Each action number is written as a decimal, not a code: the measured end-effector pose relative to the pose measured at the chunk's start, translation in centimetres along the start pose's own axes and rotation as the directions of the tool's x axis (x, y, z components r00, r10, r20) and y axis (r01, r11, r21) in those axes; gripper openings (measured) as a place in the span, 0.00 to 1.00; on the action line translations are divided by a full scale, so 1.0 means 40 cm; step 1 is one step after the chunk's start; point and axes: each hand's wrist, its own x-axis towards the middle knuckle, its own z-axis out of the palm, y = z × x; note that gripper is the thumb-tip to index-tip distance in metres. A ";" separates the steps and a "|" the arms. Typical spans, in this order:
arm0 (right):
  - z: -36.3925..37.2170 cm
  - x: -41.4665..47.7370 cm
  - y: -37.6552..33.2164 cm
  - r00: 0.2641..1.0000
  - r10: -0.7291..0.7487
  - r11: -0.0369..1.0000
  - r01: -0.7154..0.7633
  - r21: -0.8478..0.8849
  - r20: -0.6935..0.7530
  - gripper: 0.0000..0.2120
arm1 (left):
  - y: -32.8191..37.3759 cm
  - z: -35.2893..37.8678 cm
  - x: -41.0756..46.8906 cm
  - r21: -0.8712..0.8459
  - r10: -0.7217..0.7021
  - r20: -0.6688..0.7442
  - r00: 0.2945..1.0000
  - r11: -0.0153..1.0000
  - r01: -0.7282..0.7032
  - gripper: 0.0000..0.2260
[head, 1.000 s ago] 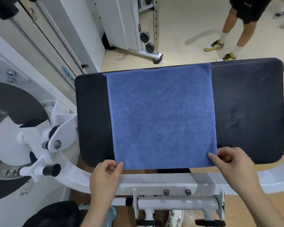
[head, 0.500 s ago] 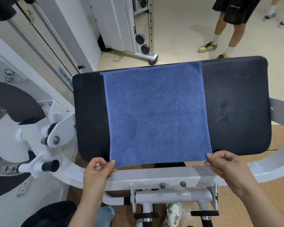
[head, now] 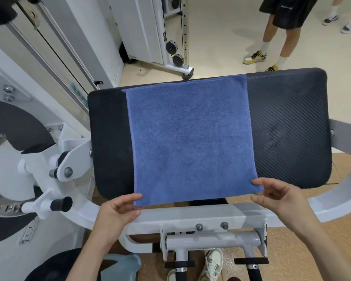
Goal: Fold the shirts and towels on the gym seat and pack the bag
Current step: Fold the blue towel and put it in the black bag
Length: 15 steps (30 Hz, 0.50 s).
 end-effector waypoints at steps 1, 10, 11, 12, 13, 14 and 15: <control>0.000 0.002 0.006 0.997 -0.077 0.985 0.073 -0.159 -0.018 0.18 | 0.001 0.002 0.000 0.046 0.029 -0.026 0.999 0.999 -0.027 0.15; -0.009 -0.006 0.053 0.923 -0.383 0.724 0.315 -0.613 0.022 0.18 | -0.042 -0.002 -0.004 0.084 -0.013 -0.062 0.998 0.996 0.018 0.11; -0.013 -0.005 0.054 0.935 -0.352 0.755 0.301 -0.583 0.026 0.19 | -0.040 -0.004 -0.008 0.094 -0.010 -0.074 0.997 0.995 0.017 0.11; -0.016 -0.006 0.038 0.954 -0.300 0.808 0.259 -0.529 0.008 0.19 | -0.033 -0.008 -0.011 0.101 -0.001 -0.074 0.997 0.995 0.008 0.11; -0.024 -0.002 0.021 0.964 -0.266 0.858 0.242 -0.454 0.010 0.17 | -0.021 -0.013 -0.013 0.099 0.023 -0.065 0.998 0.995 -0.017 0.12; -0.030 0.001 -0.008 0.970 -0.242 0.905 0.222 -0.363 -0.011 0.13 | -0.005 -0.019 -0.015 0.086 0.062 -0.058 0.996 0.995 -0.057 0.13; -0.036 0.008 -0.040 0.980 -0.200 0.951 0.191 -0.242 -0.012 0.03 | 0.017 -0.024 -0.016 0.056 0.100 -0.066 0.993 0.994 -0.096 0.13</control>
